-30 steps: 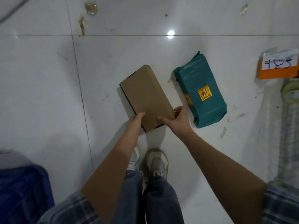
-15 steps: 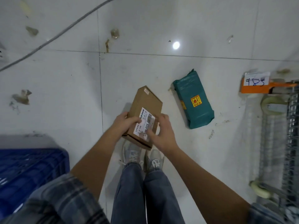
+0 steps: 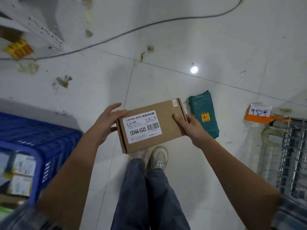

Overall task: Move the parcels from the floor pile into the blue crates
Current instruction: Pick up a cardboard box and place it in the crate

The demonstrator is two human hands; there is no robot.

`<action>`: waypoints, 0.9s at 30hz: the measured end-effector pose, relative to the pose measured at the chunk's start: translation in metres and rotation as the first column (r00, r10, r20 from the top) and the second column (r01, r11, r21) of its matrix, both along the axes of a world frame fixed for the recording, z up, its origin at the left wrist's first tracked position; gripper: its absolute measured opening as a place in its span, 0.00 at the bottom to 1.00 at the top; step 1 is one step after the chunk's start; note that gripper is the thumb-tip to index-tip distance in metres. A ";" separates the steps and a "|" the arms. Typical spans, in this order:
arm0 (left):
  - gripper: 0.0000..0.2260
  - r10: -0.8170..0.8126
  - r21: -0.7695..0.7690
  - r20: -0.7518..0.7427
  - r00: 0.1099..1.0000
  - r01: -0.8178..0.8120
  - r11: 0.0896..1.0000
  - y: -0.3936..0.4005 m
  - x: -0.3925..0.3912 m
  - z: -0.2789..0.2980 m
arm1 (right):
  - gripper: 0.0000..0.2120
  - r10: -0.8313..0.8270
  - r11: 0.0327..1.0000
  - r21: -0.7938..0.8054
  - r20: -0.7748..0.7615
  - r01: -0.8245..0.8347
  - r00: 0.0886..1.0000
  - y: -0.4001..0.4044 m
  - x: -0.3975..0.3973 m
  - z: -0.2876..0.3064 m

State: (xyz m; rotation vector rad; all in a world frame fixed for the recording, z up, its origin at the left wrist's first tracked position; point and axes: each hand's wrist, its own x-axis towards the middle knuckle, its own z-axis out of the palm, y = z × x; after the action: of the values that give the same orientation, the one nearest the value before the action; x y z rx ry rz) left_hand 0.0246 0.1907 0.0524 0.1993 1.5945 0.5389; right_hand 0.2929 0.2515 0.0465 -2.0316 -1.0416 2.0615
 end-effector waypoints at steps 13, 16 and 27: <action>0.14 0.543 0.165 -0.265 0.797 -0.518 0.839 -0.146 -0.049 0.066 | 0.14 0.212 0.964 0.158 0.019 -0.212 0.977 -0.067 -0.163 0.069; 0.14 0.651 0.226 -0.288 0.702 -0.611 0.759 -0.176 -0.074 0.073 | 0.13 0.229 0.953 0.187 0.062 -0.237 0.971 -0.093 -0.204 0.073; 0.09 0.877 0.357 -0.280 0.391 -0.805 0.473 -0.343 -0.248 0.090 | 0.09 0.664 0.632 0.451 0.102 -0.630 0.740 -0.229 -0.410 0.094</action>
State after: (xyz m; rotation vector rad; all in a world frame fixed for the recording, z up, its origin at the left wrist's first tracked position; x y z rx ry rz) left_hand -0.2232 -0.1525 0.1423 -0.4802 2.0376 1.5431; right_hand -0.1166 0.0226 0.1401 -1.4279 -2.2560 1.8119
